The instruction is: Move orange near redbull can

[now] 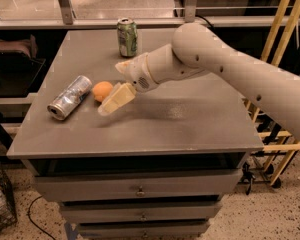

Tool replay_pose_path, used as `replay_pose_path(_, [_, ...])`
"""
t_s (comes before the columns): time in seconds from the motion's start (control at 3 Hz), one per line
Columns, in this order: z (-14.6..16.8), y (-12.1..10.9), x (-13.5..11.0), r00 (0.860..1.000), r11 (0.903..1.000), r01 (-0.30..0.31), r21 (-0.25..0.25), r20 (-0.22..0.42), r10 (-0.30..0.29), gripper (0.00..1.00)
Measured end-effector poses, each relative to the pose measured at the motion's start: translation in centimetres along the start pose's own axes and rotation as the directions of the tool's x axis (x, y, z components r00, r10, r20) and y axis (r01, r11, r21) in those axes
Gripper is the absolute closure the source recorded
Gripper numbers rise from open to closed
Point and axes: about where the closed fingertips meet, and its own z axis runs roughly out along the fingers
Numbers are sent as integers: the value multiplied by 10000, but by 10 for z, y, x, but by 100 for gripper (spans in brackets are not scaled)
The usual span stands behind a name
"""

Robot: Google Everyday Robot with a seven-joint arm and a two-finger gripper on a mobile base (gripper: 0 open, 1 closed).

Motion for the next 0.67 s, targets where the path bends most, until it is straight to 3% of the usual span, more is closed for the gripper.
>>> replay_pose_path(0.33, [-48, -10, 2, 9992, 9990, 320, 305, -252, -312, 0])
replay_pose_path(0.67, [-101, -22, 22, 9985, 9971, 46, 766, -548, -4, 0])
